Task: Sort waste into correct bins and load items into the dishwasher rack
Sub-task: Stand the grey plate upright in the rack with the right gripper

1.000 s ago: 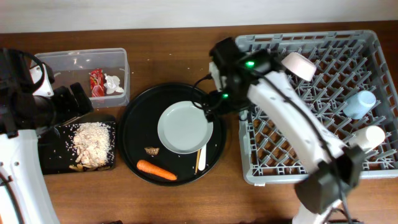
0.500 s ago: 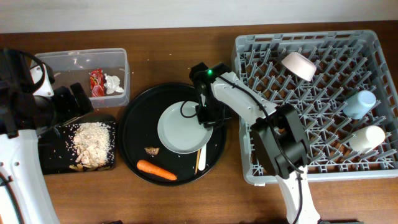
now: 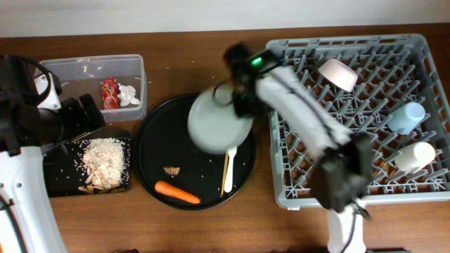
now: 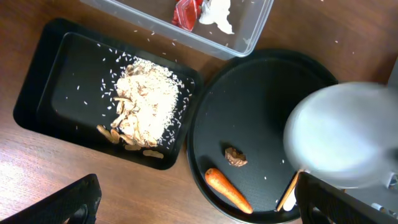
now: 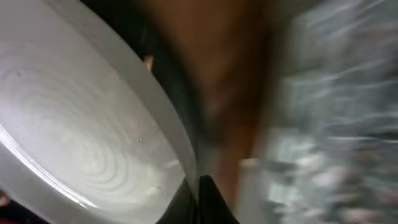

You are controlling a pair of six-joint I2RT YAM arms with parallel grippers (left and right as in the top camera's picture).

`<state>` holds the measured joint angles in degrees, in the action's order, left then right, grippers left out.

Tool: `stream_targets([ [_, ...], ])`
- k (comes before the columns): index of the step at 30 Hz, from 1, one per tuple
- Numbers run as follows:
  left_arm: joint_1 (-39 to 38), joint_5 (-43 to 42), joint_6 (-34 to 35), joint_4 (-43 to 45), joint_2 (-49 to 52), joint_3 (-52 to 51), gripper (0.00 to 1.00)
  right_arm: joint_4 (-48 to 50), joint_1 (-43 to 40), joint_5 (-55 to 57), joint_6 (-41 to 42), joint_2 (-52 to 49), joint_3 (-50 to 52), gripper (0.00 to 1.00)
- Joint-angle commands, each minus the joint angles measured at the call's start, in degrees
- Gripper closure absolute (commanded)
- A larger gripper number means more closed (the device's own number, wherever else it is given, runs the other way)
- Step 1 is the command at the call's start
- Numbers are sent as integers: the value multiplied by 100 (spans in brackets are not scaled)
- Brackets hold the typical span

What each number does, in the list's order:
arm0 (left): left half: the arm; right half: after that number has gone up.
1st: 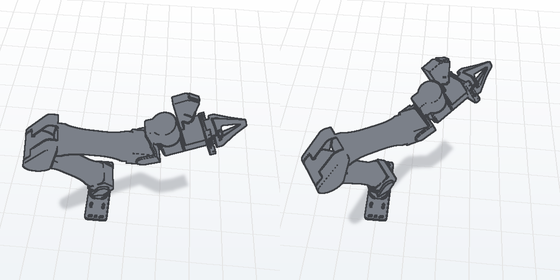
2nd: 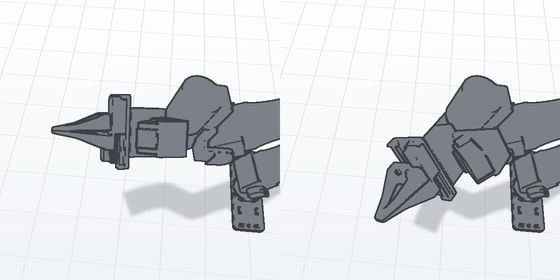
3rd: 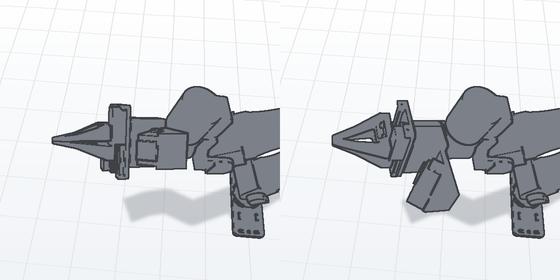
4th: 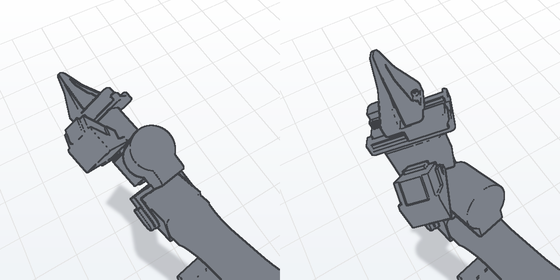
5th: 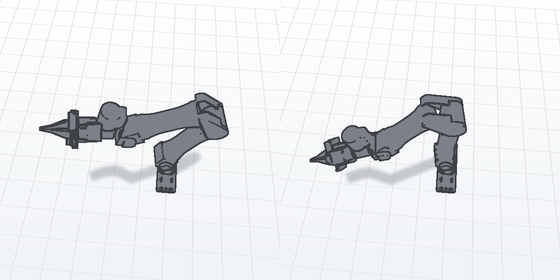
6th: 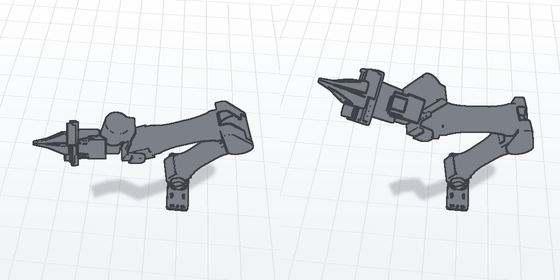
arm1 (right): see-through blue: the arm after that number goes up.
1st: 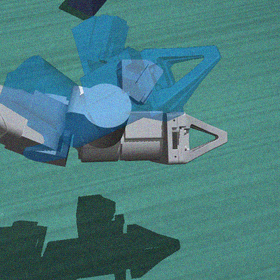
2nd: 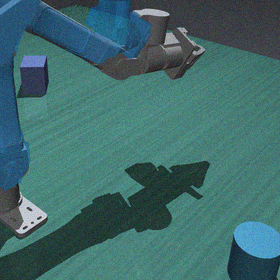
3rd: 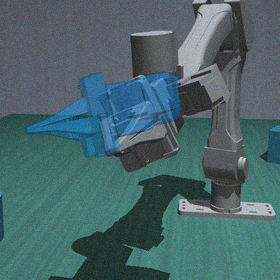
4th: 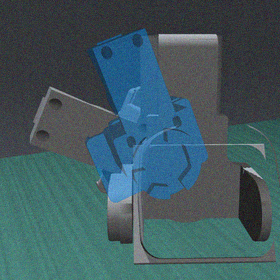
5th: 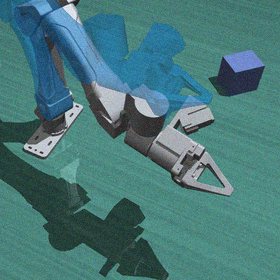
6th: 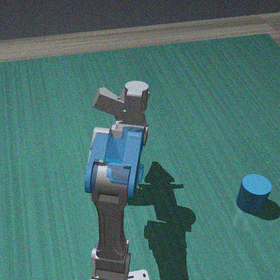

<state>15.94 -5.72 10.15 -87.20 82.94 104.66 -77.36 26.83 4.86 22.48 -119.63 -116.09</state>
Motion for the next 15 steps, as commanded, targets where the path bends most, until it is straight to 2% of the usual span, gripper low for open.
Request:
stream_targets([
  [1, 39, 17, -11, 9, -2, 0, 1, -55, -262, 2852, -138, 1296, -321, 96],
  [4, 39, 17, -11, 9, -2, 0, 1, -302, -376, 5270, 546, 1410, -291, 96],
  [5, 39, 17, -11, 7, -2, 0, 1, -348, -450, 5665, 723, 1316, -223, 96],
  [12, 39, 17, -11, 7, -2, 0, 1, -516, -922, 5801, 1003, 133, 17, 96],
  [15, 39, 17, -11, 9, -2, 0, 1, -516, -866, 5154, 1001, -302, 35, 96],
])
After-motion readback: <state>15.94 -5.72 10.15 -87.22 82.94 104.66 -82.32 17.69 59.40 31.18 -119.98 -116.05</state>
